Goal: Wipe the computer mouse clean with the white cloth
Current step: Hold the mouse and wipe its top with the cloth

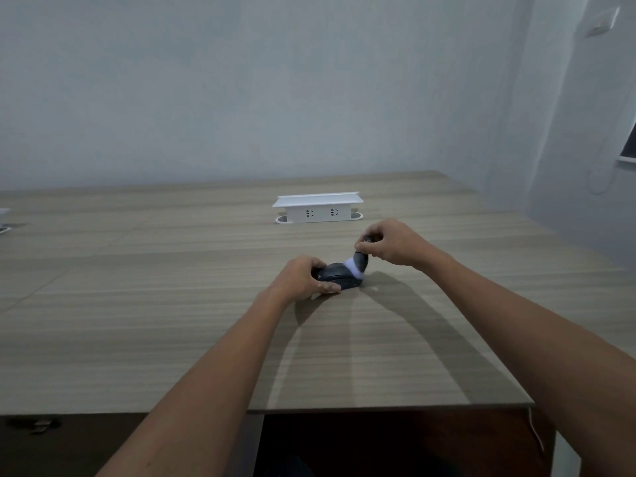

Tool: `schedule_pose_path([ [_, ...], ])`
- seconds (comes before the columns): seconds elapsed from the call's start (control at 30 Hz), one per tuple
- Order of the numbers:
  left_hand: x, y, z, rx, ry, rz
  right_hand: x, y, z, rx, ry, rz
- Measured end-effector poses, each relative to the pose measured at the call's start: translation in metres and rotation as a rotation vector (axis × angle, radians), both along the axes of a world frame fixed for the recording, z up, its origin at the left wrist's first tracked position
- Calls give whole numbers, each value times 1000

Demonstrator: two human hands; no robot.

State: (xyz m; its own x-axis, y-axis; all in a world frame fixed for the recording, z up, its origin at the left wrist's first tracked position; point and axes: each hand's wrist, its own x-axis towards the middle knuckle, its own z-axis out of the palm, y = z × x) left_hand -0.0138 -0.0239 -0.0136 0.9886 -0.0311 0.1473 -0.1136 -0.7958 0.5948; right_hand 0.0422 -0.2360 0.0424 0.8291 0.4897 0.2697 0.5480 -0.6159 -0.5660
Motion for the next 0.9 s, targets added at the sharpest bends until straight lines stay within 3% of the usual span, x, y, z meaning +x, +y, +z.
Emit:
schedule_pose_path([
  [0.1, 0, 1, 1, -3, 14, -14, 4, 4, 5, -80, -112, -44],
  [0.23, 2, 3, 0, -18, 33, -15, 2, 20, 8, 168, 70, 51],
  [0.4, 2, 3, 0, -22, 23, -27, 14, 17, 6, -135, -51, -65],
  [0.57, 3, 5, 0, -12, 27, -34, 10, 14, 3, 178, 139, 44],
  [0.7, 2, 2, 2, -2, 24, -41, 14, 7, 4, 3, 40, -69],
  [0.83, 5, 4, 0, -8, 43, -19, 8, 7, 9, 220, 156, 43],
  [0.9, 3, 3, 1, 3, 33, -19, 6, 8, 5, 157, 129, 25],
])
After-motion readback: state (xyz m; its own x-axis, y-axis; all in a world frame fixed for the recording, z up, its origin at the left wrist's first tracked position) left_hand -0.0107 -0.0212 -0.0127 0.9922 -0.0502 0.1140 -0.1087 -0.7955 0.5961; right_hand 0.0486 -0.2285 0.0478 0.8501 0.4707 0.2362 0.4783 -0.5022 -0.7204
